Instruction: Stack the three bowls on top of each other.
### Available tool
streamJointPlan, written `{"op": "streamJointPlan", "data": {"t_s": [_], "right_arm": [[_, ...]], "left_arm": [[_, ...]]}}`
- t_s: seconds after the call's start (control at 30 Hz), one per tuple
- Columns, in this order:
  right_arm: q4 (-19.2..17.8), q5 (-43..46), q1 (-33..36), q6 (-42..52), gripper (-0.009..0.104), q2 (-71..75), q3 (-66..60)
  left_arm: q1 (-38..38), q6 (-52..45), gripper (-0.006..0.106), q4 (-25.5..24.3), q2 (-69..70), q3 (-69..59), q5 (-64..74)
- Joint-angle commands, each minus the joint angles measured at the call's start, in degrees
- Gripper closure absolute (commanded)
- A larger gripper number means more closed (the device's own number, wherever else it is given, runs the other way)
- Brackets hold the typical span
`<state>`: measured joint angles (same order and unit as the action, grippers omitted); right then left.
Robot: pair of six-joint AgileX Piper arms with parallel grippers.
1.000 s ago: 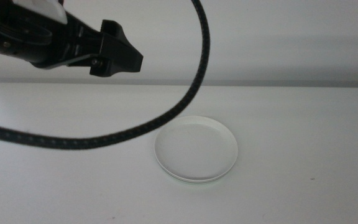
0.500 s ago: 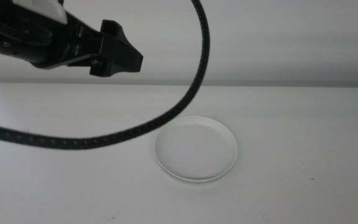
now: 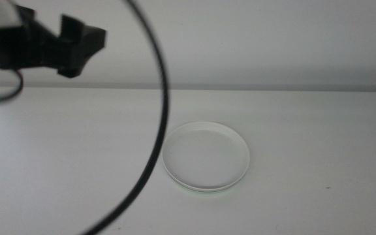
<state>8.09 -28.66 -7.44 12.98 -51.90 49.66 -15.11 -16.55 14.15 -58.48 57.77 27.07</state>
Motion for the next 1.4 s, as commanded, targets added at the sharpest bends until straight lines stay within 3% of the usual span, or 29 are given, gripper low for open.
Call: {"op": "streamJointPlan", "data": {"t_s": [0.0,0.23,0.4,0.7,1.03,1.37], "right_arm": [[-0.7,3.0,-0.4,0.3,0.002,3.6,-6.1],[-6.4,10.6,-0.4,0.3,0.002,18.6,-24.2],[-6.5,16.3,-0.4,0.3,0.002,32.0,-37.1],[-6.7,16.0,-0.4,0.3,0.002,51.0,-50.6],[-8.1,14.6,-0.4,0.3,0.002,53.9,-51.8],[-7.7,14.6,-0.4,0.3,0.002,53.9,-51.8]], "left_arm": [[0.3,0.3,0.007,-1.5,4.1,-7.3,-13.2],[0.3,0.3,0.007,-1.6,19.7,-25.8,-25.0],[0.3,0.3,0.007,-1.7,30.6,-36.8,-24.9],[0.5,0.3,0.007,-3.8,43.9,-49.2,-24.6],[11.5,0.3,0.007,-5.6,56.1,-59.6,-24.6],[20.2,0.3,0.007,-6.2,60.6,-59.9,-21.1]]}}
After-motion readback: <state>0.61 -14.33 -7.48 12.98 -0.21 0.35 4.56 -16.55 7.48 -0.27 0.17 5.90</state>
